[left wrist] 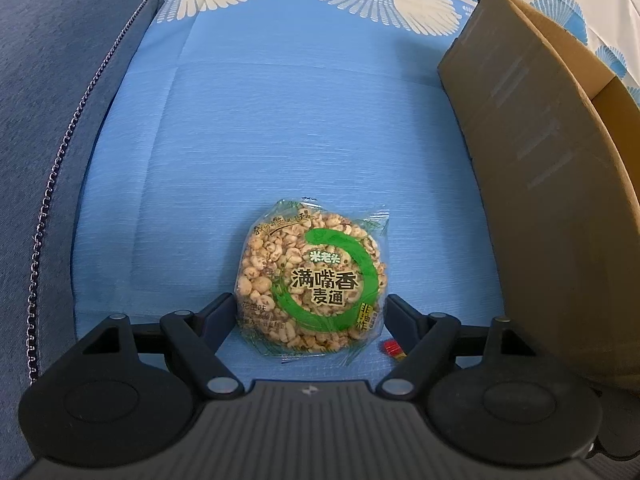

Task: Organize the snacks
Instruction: 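Lift and carry both held snacks over the cardboard box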

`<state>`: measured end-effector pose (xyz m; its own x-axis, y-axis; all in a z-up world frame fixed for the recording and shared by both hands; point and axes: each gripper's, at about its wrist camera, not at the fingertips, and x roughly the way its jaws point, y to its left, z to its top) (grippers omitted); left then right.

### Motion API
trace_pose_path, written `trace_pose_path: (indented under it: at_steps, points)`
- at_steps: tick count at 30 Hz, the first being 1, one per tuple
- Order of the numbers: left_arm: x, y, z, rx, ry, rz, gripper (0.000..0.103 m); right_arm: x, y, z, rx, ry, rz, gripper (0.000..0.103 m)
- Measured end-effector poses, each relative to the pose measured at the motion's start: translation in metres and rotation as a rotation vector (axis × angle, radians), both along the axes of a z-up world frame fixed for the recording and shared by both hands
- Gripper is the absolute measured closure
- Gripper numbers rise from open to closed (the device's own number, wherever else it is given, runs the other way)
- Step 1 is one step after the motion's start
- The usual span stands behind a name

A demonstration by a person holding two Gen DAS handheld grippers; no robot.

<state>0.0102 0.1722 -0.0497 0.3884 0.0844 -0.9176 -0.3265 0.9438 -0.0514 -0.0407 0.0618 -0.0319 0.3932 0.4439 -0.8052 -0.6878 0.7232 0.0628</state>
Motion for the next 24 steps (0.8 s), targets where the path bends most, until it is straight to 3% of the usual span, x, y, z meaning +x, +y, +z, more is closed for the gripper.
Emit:
trace_pose_path:
  at_steps: [24]
  points:
    - [-0.007, 0.001, 0.006, 0.019, -0.054, -0.013, 0.024, -0.012, -0.004, 0.013, 0.015, -0.048, 0.006, 0.085]
